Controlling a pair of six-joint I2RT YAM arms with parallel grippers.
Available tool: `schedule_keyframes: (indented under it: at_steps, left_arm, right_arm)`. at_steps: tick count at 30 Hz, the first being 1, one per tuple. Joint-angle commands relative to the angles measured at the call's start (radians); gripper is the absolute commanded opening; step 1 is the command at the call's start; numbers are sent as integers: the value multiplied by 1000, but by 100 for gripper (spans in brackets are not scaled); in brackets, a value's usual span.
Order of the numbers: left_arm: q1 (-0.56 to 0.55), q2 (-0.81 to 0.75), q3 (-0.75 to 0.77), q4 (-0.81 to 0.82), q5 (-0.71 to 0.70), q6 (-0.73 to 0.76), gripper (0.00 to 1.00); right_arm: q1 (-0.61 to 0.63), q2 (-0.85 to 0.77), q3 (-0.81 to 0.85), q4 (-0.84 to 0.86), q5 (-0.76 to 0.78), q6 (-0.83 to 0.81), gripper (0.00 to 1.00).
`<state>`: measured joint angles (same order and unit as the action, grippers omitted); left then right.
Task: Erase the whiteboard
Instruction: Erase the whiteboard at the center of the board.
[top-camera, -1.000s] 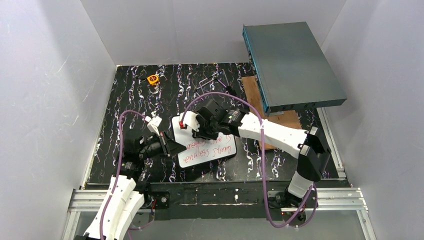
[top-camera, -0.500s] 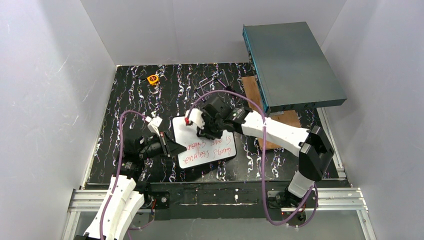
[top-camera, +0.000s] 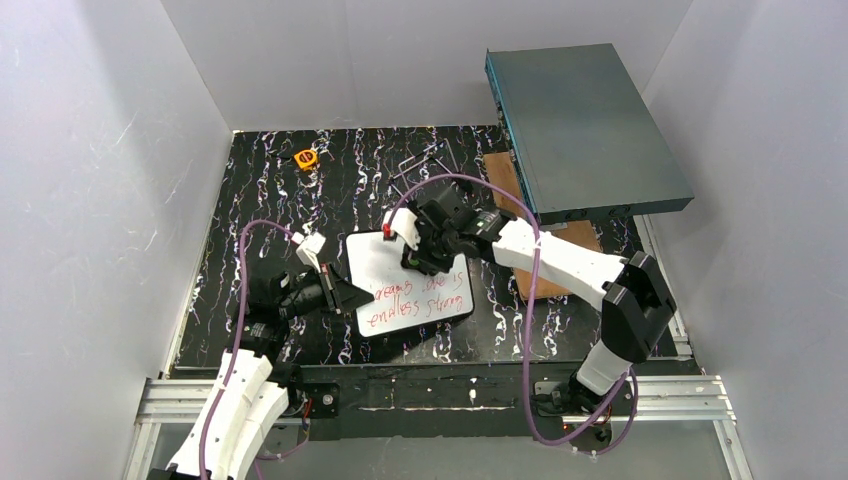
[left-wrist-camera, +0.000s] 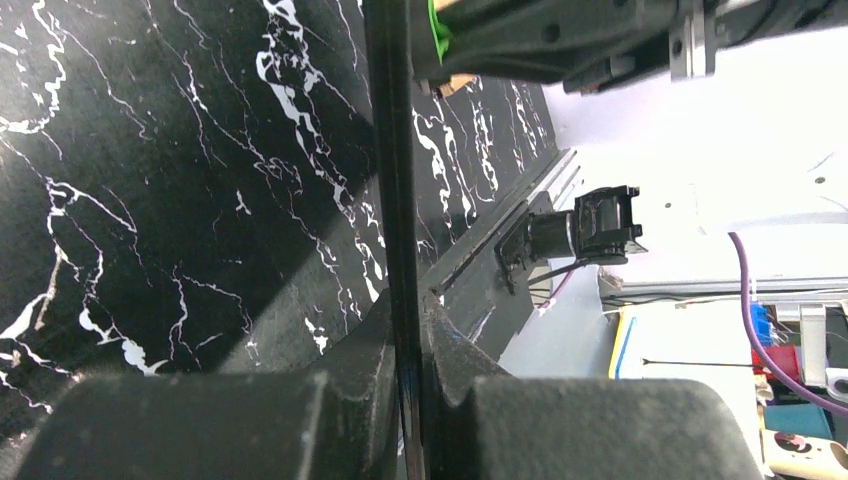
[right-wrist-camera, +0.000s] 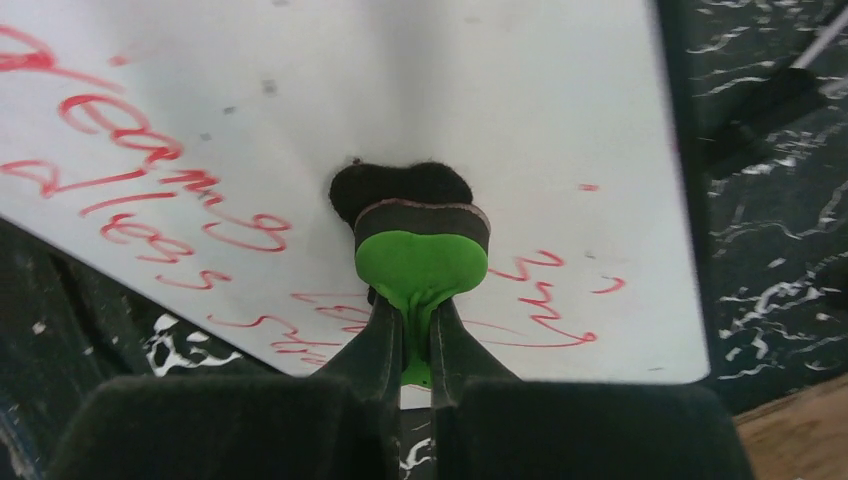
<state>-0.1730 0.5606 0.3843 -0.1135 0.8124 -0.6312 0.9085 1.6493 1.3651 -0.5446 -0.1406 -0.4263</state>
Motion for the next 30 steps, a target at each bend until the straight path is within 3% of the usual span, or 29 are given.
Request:
schedule_keyframes:
  at_steps: [1, 8, 13, 17, 20, 25, 30]
  left_arm:
    - [-12, -24, 40, 138, 124, 6, 0]
    - [-13, -24, 40, 138, 123, 5, 0]
    - [-14, -24, 39, 138, 122, 4, 0]
    - [-13, -19, 41, 138, 124, 4, 0]
    - [-14, -21, 40, 138, 123, 4, 0]
    - [-17, -24, 39, 139, 121, 4, 0]
    - [-19, -27, 39, 139, 122, 5, 0]
  right_arm:
    - [66, -53, -3, -20, -95, -24, 1]
    - [-18, -8, 149, -33, 15, 34, 1]
    - [-51, -41, 18, 9, 1, 13, 1]
    - [30, -79, -48, 18, -67, -9, 1]
    - [122, -45, 22, -18, -50, -7, 1]
    - [145, 52, 223, -47, 111, 67, 1]
    - [36, 42, 172, -10, 199, 76, 1]
